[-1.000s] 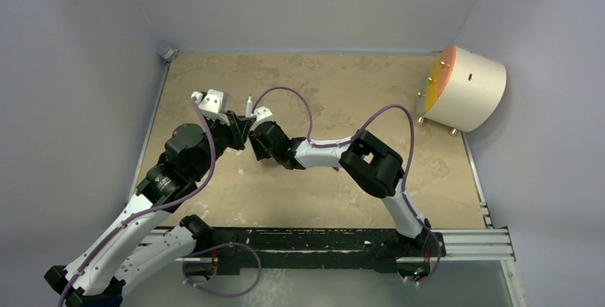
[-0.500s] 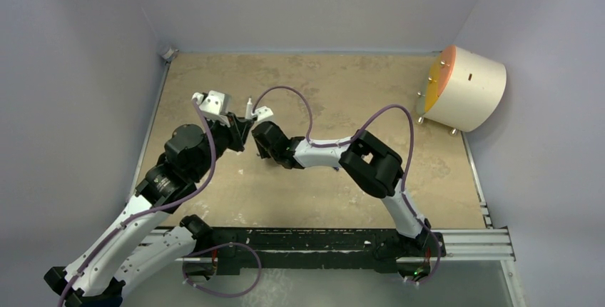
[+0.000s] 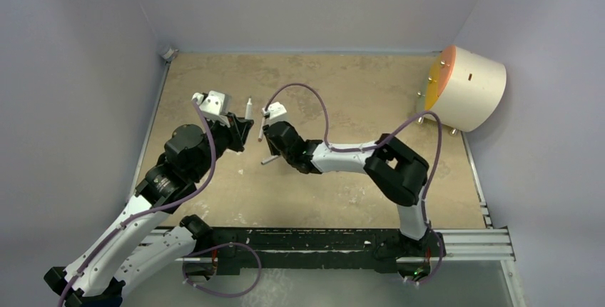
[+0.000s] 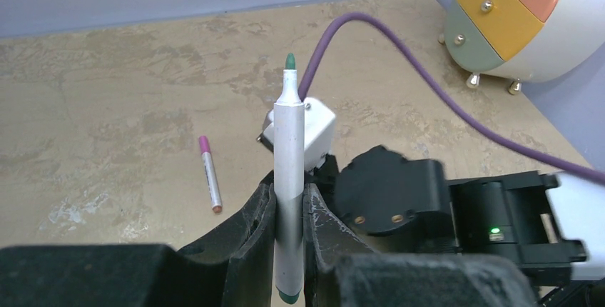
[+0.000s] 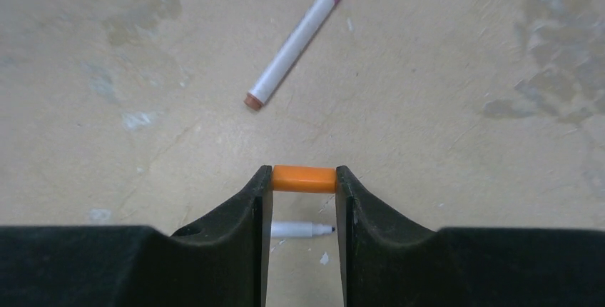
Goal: Insert the pens into the pen caps
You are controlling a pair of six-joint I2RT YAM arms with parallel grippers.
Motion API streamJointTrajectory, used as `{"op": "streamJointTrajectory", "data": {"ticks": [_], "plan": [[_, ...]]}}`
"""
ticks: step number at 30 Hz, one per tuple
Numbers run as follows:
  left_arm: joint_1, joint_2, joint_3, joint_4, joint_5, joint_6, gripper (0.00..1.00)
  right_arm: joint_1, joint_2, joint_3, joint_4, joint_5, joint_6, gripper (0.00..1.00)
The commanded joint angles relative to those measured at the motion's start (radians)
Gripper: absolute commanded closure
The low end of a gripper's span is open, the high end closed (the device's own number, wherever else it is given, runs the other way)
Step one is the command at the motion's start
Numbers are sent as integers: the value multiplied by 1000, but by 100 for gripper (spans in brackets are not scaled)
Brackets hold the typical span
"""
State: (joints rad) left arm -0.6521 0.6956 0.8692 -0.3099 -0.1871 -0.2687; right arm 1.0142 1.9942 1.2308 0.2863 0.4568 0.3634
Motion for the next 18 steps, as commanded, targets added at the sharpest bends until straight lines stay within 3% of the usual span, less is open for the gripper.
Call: {"op": "streamJointTrajectory", "data": {"ticks": [1,6,10,15,18], "plan": [[-1,-8,5,28,0,15,100,-2,-136,-43,89,59,-123,86],[-1,-4,11,31,7,13,100,-20,-289,-216,158,-51,-264,86],[0,2,9,34,21,8,100,-26,-406,-332,94,-205,-360,87],[1,11,15,36,32,9,100,8,-490,-480,127,-325,-292,87],[0,12,18,36,33,12,100,57,-429,-518,159,-315,-230,88]]}}
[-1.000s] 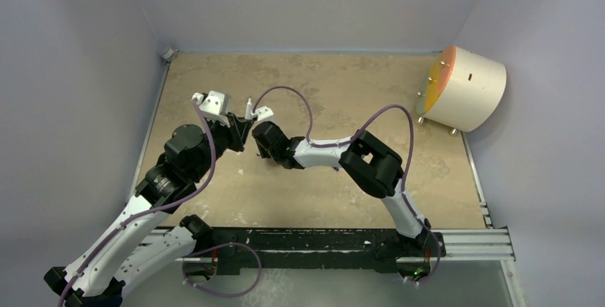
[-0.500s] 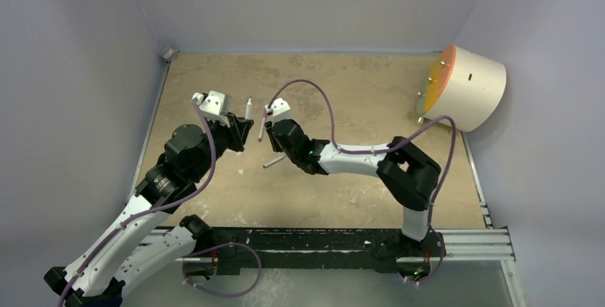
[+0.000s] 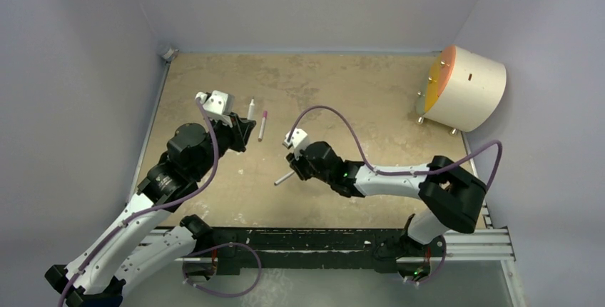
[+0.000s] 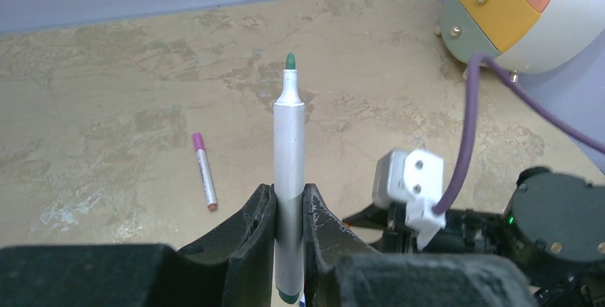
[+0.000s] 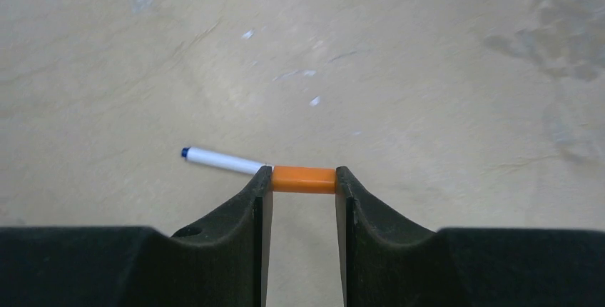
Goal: Insert the pens into the pen caps
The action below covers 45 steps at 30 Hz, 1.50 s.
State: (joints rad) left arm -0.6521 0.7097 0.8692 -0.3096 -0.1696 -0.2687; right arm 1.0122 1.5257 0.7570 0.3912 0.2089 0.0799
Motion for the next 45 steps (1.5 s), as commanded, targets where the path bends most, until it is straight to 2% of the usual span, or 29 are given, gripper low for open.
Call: {"op": "streamJointTrajectory", "data": {"ticks": [1,6,16,20,25,29,33,41,45], "plan": [[1,-3,18,35,15,13,100,79,66,-46,61,-58,71,88],[2,0,18,28,16,17,100,158,152,-63,110,-42,160,88],[2,-12,15,24,16,20,100,169,150,-115,126,-18,237,89],[2,-12,14,24,16,17,100,167,121,-104,117,23,221,89],[2,-11,12,19,-17,14,100,164,133,-15,63,95,149,93],[2,-29,10,19,-92,-1,100,165,164,87,119,27,87,92],[2,-88,3,41,-236,-29,100,169,280,264,118,-40,37,92],[0,-233,19,-14,-832,-160,100,172,510,544,147,-167,-27,92],[0,-275,30,-31,-944,-156,100,174,594,657,126,-214,-50,92]]}}
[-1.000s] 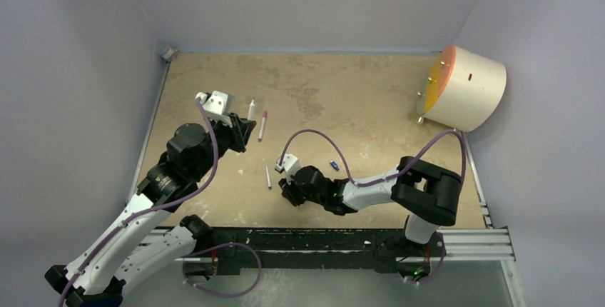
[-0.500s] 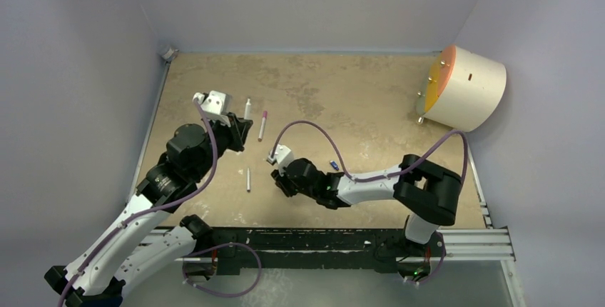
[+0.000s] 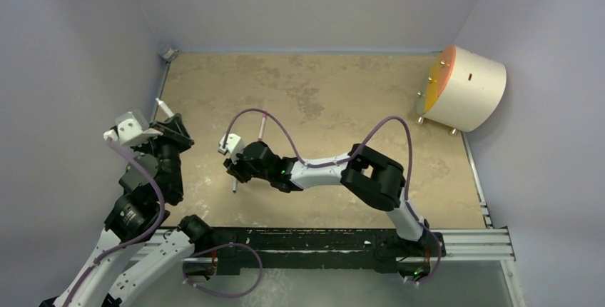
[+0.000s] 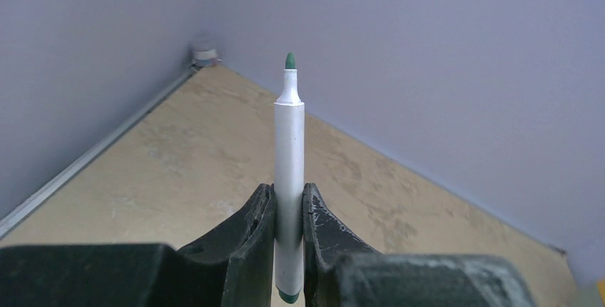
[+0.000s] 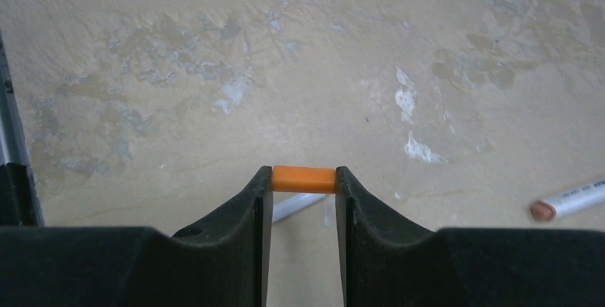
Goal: Insert the pens into the pen caps
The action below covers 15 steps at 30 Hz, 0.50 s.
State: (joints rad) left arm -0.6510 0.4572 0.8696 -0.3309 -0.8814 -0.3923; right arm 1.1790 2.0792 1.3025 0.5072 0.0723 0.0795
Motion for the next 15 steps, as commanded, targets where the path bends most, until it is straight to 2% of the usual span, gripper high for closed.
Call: {"op": "streamJointTrajectory", "data": {"ticks": [1,9,15], "plan": [[0,-29,32,-11,-237,-27,100,8,61,136,6,-87,-56,92],[-1,-43,42,-57,-238,-16,100,22,183,253,-36,-117,-65,92],[-1,-47,35,-50,-230,-15,100,28,164,173,-19,-100,-51,92]]}}
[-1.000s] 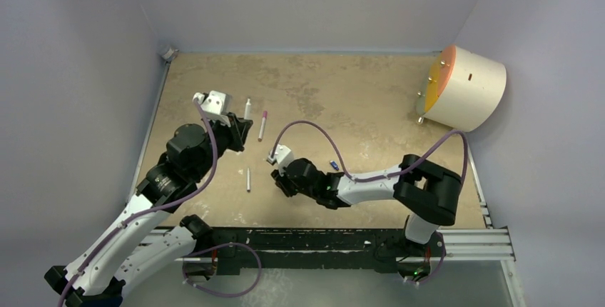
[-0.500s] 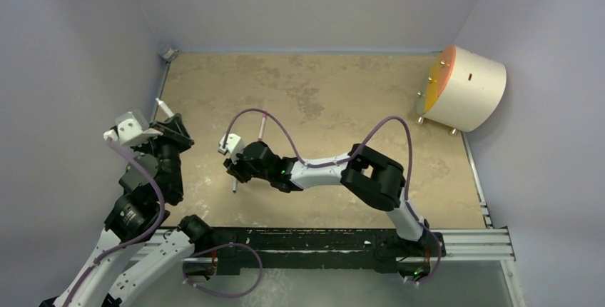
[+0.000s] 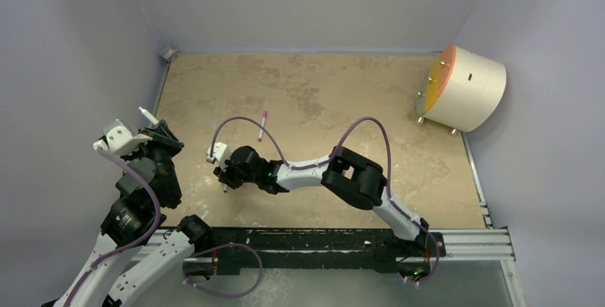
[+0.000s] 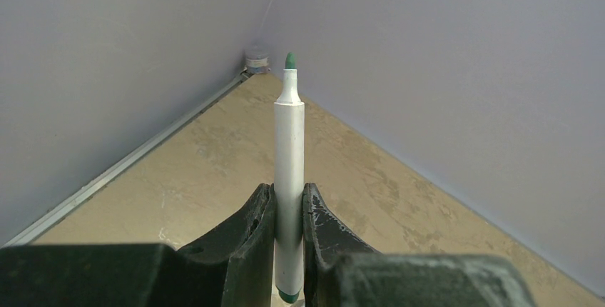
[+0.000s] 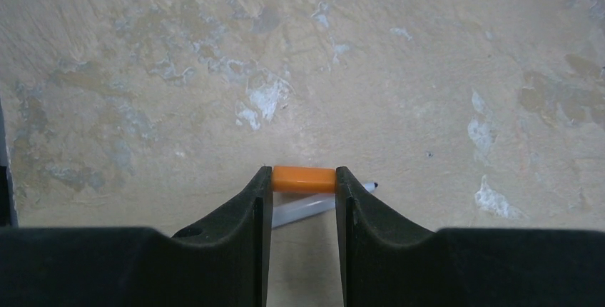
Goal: Insert the pens into the pen caps
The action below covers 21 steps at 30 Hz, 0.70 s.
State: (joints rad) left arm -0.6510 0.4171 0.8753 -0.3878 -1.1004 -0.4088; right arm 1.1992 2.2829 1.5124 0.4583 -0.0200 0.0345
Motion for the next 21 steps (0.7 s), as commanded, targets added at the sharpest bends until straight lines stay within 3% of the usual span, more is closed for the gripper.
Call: {"op": "streamJointTrajectory", "data": {"ticks": [1,12,21], "plan": [[-1,-6,26,9,-8,-1,100,7,-46,-53,35,-3,-3,92],[-1,5,7,32,15,-3,100,7,-109,-142,34,32,25,93],[0,12,-9,45,30,1,100,7,-259,-216,51,137,22,93]]}}
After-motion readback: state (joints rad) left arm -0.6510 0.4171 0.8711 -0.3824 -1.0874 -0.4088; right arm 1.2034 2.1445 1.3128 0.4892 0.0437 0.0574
